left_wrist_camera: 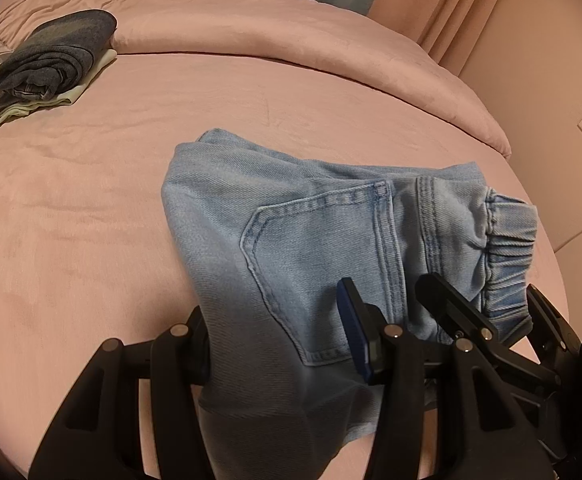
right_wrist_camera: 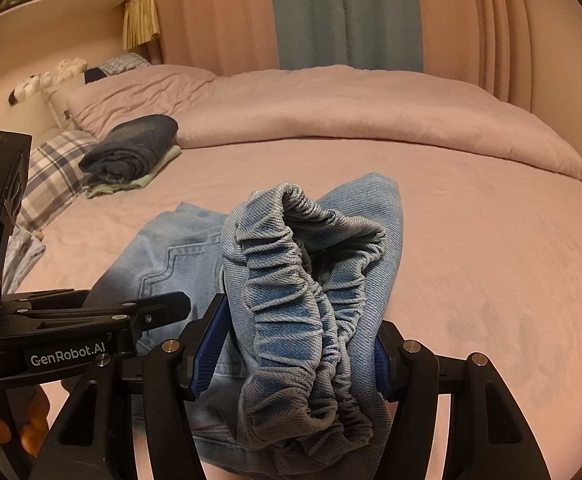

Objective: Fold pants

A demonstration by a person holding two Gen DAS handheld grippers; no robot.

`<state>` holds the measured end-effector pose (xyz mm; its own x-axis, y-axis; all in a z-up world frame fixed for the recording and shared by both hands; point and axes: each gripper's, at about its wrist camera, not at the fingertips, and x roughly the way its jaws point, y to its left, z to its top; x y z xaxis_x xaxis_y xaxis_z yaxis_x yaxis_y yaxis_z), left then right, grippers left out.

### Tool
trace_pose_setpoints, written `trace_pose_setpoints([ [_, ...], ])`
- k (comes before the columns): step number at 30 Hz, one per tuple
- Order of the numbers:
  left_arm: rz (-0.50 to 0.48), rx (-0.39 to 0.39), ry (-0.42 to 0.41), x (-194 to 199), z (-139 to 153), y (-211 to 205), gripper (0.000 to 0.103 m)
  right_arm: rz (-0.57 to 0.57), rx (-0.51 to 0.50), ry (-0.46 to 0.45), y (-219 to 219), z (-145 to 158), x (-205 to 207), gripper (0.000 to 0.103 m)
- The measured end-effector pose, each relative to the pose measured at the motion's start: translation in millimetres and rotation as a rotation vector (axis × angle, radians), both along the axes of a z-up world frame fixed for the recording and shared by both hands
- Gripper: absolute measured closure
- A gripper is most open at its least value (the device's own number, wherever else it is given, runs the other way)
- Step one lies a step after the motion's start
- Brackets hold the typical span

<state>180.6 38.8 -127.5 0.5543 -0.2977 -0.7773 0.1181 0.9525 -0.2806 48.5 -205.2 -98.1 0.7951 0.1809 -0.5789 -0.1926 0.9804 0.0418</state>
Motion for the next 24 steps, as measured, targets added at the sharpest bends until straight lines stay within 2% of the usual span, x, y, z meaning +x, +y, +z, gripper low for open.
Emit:
trace_pose_setpoints([
  [24,0.006,0.000,0.021,7,-1,-5,0.054,0.006,-0.004,0.025,2,0,11,0.039],
])
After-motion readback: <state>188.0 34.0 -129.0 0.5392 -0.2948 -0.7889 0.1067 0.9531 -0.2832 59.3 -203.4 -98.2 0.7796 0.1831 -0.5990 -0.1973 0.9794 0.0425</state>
